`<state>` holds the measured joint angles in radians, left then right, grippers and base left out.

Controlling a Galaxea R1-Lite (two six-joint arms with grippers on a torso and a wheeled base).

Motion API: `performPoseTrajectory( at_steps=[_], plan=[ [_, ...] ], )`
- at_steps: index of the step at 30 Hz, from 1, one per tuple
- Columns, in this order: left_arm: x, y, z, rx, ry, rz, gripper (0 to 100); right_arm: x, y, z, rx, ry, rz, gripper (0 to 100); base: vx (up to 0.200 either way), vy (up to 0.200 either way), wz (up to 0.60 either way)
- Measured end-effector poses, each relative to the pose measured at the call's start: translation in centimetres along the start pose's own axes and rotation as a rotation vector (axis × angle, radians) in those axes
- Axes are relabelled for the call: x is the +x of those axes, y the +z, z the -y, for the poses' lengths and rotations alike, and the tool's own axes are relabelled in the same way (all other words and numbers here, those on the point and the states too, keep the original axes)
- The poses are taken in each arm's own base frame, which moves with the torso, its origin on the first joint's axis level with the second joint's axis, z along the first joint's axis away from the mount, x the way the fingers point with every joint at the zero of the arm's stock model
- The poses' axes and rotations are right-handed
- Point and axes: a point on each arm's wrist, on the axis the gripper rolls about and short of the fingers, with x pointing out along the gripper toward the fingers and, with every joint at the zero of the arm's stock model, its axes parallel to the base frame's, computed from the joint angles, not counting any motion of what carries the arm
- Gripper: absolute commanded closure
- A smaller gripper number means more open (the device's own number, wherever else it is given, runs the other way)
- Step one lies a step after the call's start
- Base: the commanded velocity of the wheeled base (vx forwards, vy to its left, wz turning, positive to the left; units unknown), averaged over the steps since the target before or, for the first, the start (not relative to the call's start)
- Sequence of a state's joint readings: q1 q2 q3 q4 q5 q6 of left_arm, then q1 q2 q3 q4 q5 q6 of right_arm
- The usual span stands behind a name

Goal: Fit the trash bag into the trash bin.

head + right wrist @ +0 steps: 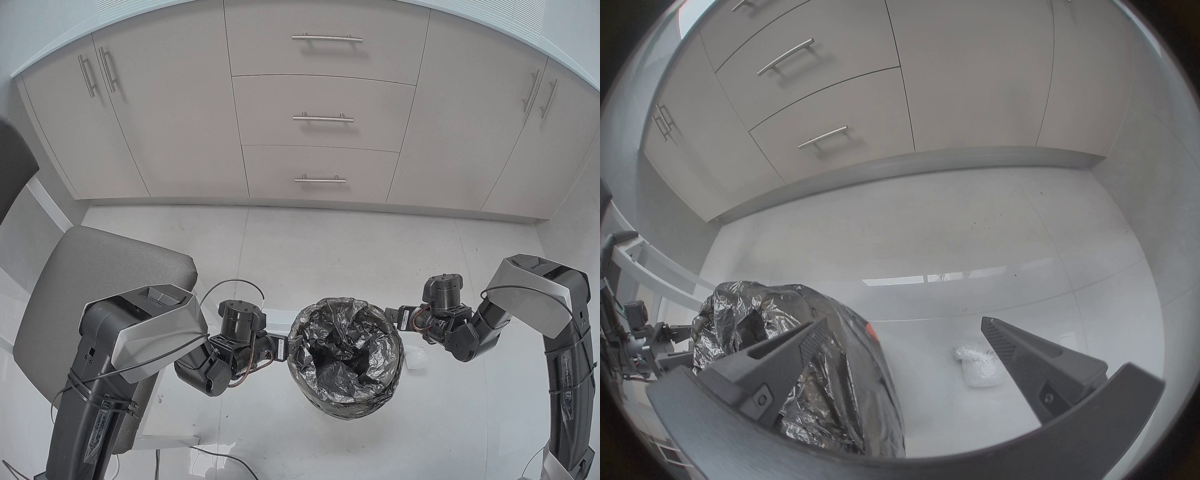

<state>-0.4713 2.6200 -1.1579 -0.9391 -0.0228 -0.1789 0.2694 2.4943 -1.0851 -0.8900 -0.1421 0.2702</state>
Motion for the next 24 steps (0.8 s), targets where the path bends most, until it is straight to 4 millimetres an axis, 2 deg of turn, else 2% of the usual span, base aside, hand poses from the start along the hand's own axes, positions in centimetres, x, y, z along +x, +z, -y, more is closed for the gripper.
performPoseTrajectory(
  at_steps=[15,19,24],
  plan=[
    [-0.3,0.1,0.3,-0.015,0.021,0.029,0,0.4,-0.4,0.0,-0.003,-0.001,-0.005,0,0.000,0.000,0.00],
    [-1.5,0.3,1.5,-0.033,0.013,0.060,0,0.3,-0.3,0.0,-0.002,-0.002,-0.003,0,0.000,0.000,0.00],
    [-5.0,0.3,2.9,-0.045,-0.010,0.048,0,0.5,0.2,0.6,0.004,-0.034,0.015,0,0.000,0.000,0.00]
  ],
)
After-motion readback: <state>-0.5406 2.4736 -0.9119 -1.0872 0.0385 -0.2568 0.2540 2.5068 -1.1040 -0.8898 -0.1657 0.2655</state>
